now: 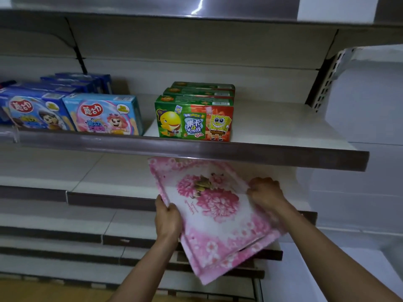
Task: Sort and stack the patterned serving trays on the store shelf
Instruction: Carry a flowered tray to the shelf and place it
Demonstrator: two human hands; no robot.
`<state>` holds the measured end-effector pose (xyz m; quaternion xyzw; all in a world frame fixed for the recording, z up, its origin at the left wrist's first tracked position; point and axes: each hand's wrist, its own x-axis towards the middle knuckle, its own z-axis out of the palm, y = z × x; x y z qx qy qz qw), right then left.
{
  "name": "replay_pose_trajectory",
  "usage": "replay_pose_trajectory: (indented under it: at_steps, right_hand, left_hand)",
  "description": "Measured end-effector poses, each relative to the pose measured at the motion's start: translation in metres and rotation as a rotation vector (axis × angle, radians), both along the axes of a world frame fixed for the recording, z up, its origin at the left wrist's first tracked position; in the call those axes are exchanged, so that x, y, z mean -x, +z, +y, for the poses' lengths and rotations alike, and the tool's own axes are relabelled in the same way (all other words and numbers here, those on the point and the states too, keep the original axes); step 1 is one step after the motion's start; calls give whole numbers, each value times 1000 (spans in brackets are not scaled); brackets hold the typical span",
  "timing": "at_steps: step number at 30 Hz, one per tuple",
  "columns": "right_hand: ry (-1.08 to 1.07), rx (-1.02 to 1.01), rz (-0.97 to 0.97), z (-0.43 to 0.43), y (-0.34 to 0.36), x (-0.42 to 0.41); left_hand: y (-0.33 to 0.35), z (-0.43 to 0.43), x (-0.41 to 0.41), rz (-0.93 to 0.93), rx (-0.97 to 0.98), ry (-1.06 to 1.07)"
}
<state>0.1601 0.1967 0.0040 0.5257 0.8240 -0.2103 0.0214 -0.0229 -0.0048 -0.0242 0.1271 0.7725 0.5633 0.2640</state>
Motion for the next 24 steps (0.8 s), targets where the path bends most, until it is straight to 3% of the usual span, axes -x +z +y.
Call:
replay_pose_trajectory:
  at_steps: [6,18,24]
  right_hand:
    - [11,159,216,-16,8,18]
    - [-197,96,263,-42,-4,-10]
    - [-387,78,400,-60,-7,-44]
  left_hand:
    - [8,-5,19,26,10,-76]
    - [29,-2,47,110,-58,-302]
    - [32,2,40,79,-77,-450]
